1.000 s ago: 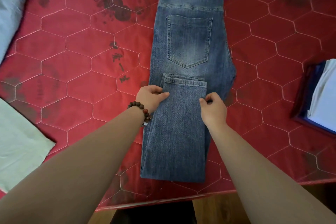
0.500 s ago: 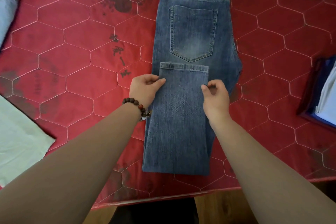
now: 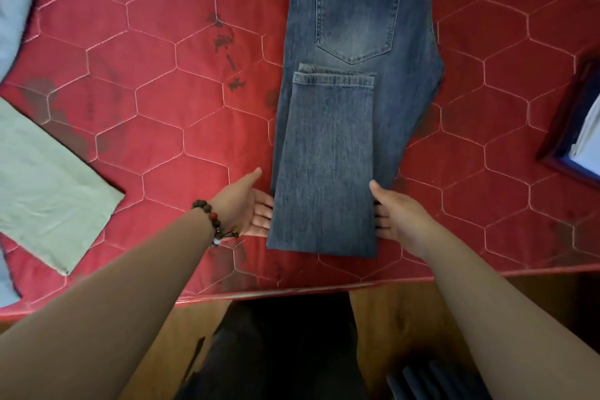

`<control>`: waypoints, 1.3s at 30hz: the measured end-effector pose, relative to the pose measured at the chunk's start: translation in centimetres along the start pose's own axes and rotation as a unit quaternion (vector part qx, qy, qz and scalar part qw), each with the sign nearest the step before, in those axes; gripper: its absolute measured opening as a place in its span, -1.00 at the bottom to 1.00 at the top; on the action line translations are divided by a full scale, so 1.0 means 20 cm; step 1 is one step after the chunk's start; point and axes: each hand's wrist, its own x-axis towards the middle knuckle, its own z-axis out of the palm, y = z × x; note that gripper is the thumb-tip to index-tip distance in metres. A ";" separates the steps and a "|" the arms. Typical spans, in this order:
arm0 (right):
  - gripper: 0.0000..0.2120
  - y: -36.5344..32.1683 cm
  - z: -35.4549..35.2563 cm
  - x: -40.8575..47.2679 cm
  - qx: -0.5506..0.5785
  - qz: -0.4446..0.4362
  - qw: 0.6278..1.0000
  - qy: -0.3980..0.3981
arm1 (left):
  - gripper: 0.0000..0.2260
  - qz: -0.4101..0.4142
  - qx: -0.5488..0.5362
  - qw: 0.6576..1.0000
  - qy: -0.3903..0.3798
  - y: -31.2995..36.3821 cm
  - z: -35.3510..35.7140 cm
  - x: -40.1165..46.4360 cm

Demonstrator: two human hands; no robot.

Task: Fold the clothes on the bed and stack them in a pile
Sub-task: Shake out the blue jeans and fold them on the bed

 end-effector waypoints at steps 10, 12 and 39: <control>-0.87 0.21 0.03 -0.02 -0.115 -0.054 0.991 0.048 | -0.79 0.132 0.182 0.968 0.110 -0.20 0.07 0.01; -0.86 0.22 0.06 -0.02 -0.164 -0.064 0.980 0.091 | -0.73 0.152 0.244 0.942 0.176 -0.20 0.11 0.03; -0.40 0.50 0.20 0.18 -0.580 -0.382 0.653 0.303 | -0.38 0.399 0.685 0.498 0.351 -0.46 0.24 0.26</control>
